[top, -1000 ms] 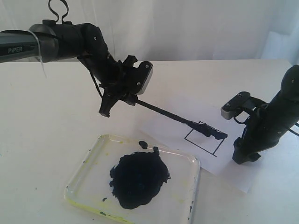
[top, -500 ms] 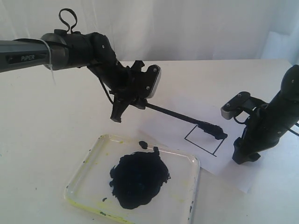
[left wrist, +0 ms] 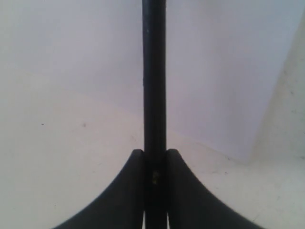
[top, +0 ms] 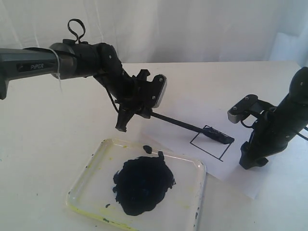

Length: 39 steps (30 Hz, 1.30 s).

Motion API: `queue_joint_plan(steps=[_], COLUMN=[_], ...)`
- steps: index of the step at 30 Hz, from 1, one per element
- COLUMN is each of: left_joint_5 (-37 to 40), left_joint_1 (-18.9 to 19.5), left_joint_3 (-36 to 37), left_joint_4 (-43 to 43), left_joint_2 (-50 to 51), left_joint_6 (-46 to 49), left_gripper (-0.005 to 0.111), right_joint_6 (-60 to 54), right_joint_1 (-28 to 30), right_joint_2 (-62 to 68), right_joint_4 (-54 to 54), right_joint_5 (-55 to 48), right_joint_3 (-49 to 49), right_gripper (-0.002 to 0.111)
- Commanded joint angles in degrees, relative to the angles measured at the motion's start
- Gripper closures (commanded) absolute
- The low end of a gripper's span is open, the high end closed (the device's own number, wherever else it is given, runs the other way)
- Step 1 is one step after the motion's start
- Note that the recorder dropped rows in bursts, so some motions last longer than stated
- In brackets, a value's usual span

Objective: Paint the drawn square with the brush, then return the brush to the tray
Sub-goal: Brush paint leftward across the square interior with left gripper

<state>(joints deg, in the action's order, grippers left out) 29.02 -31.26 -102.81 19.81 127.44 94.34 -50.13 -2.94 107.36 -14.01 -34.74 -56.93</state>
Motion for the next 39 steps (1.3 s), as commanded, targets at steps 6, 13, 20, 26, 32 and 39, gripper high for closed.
queue_joint_plan(steps=[6, 13, 20, 26, 32, 39], left_joint_5=[3.93, 3.93, 3.92, 3.92, 3.82, 0.63], left_joint_1=[-0.30, -0.17, 0.09, 0.09, 0.30, 0.30], left_joint_3=[0.08, 0.08, 0.08, 0.08, 0.08, 0.08], left_joint_4=[0.77, 0.77, -1.37, -4.44, -4.44, -4.44], left_joint_2=[-0.06, -0.06, -0.06, -0.06, -0.06, -0.06], left_joint_6=[3.97, 7.69, 9.41, 11.10, 11.10, 9.11], left_gripper=[0.107, 0.107, 0.107, 0.107, 0.107, 0.107], right_joint_6=[-0.13, -0.13, -0.13, -0.13, -0.13, -0.13], right_joint_1=[0.10, 0.10, 0.10, 0.10, 0.10, 0.10], right_joint_2=[1.30, 1.30, 1.30, 1.30, 1.30, 1.30], right_joint_4=[0.73, 0.73, 0.73, 0.73, 0.73, 0.73], right_joint_5=[1.13, 1.13, 1.23, 1.23, 1.23, 1.23], right_joint_3=[0.39, 0.39, 0.39, 0.39, 0.39, 0.39], right_gripper=[0.041, 0.041, 0.041, 0.041, 0.041, 0.042])
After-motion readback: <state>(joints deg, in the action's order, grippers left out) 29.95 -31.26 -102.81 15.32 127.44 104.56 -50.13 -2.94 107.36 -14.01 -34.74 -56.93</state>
